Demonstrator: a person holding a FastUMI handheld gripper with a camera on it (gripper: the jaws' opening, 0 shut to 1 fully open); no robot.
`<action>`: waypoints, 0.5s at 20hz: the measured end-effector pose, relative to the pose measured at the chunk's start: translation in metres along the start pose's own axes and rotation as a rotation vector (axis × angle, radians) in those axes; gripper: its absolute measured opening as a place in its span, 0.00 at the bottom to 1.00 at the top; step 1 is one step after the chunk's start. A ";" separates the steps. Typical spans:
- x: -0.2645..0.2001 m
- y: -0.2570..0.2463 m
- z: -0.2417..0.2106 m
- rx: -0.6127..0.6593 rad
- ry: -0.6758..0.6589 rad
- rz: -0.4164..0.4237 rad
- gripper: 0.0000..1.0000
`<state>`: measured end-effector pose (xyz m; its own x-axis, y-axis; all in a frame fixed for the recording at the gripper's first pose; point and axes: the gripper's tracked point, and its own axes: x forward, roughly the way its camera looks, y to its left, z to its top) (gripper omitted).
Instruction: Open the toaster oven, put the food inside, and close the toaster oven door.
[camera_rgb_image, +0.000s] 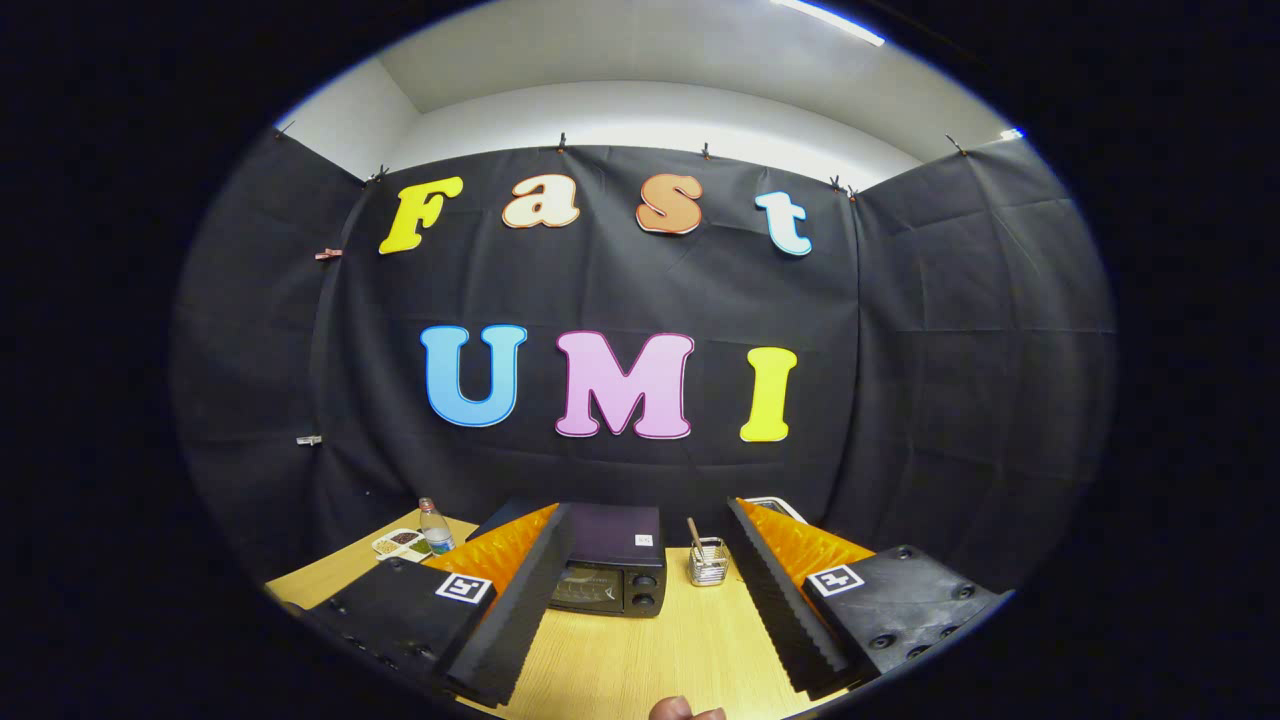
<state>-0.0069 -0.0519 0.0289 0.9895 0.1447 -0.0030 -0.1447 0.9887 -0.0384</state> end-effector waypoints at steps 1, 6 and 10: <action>0.000 -0.003 0.000 0.011 0.004 -0.003 0.98; 0.005 -0.017 -0.001 0.016 0.018 -0.008 0.99; 0.006 -0.023 -0.001 0.023 0.029 -0.007 0.98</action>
<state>0.0024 -0.0736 0.0290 0.9900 0.1372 -0.0314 -0.1378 0.9903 -0.0156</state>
